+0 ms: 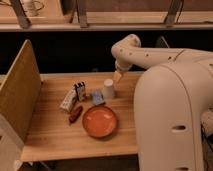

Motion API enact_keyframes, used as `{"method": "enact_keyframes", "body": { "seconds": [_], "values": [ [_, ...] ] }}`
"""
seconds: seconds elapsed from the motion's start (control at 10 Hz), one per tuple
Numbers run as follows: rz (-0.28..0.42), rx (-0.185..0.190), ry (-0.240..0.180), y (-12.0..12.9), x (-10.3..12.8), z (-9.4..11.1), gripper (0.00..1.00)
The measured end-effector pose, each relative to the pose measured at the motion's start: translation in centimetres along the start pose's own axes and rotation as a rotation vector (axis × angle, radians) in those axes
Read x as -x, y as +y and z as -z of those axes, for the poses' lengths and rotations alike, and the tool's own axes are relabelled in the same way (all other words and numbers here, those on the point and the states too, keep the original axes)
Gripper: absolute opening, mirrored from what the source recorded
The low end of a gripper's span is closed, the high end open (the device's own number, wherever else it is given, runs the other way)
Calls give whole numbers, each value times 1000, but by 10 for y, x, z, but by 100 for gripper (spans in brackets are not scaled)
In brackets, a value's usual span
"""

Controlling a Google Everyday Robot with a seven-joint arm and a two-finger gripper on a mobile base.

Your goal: Place the ceramic cup over the eraser

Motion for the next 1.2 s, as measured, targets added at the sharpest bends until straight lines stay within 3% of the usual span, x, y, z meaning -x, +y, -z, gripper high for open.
{"method": "enact_keyframes", "body": {
  "seconds": [0.3, 0.7, 0.9, 1.2],
  "values": [
    [1, 7, -1, 3, 1, -1, 80],
    [3, 120, -12, 39, 2, -25, 80],
    [-3, 158, -19, 42, -1, -39, 80],
    [85, 185, -30, 51, 23, -58, 80]
  ]
}}
